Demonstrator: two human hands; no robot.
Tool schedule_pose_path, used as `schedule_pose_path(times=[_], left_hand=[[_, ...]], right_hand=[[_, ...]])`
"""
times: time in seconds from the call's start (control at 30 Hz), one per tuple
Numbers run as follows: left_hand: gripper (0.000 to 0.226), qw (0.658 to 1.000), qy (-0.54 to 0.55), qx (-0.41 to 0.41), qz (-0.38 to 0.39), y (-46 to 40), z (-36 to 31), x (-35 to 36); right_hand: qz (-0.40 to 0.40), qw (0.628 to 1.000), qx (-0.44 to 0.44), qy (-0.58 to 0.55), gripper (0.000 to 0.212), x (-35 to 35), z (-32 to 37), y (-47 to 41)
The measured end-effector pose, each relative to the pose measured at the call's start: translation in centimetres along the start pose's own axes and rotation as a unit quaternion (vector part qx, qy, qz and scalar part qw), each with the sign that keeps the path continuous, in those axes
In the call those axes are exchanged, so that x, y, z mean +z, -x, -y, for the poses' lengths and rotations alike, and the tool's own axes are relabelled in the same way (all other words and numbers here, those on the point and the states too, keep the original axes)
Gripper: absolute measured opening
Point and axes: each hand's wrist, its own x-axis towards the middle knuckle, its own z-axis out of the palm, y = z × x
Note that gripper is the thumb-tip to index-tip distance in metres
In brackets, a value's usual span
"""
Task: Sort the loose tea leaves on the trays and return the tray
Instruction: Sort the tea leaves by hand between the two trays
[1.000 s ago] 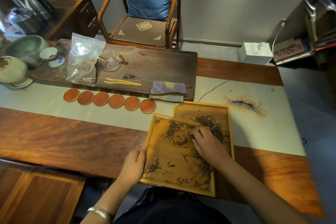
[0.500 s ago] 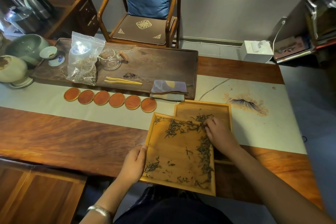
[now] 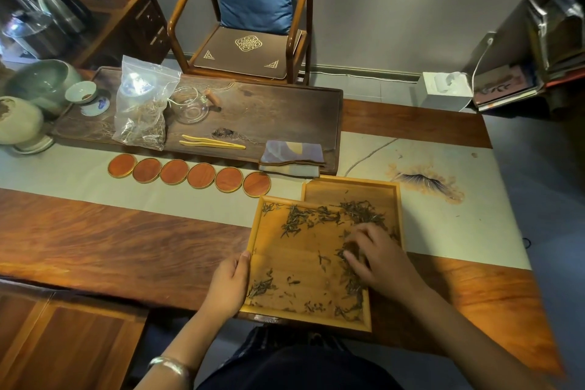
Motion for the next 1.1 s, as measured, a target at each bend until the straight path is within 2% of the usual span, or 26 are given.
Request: schedule_pose_path(times=[0.13, 0.27, 0.47, 0.67, 0.97, 1.1], left_hand=[[0.043, 1.000, 0.003, -0.005, 0.005, -0.1, -0.2, 0.2], [0.042, 1.000, -0.001, 0.004, 0.013, -0.1, -0.6, 0.3], [0.043, 1.000, 0.003, 0.009, 0.013, 0.2, -0.9, 0.1], [0.042, 1.000, -0.004, 0.020, 0.011, 0.4, -1.2, -0.2], [0.050, 1.000, 0.018, 0.012, 0.008, 0.8, -0.8, 0.1], [0.048, 1.000, 0.010, 0.011, 0.005, 0.6, -0.6, 0.1]], right_hand=[[0.042, 0.997, -0.043, 0.046, 0.034, 0.8, 0.7, 2.1], [0.029, 0.997, -0.036, 0.066, 0.031, 1.3, 0.3, 1.8], [0.014, 0.996, 0.027, 0.086, 0.034, 1.4, -0.7, -0.4], [0.026, 0.989, 0.126, 0.073, 0.041, 1.5, -1.8, -2.1], [0.049, 0.984, 0.168, 0.044, 0.025, 1.0, -3.7, -3.2], [0.034, 0.980, 0.197, 0.012, 0.022, 0.8, -4.0, -3.2]])
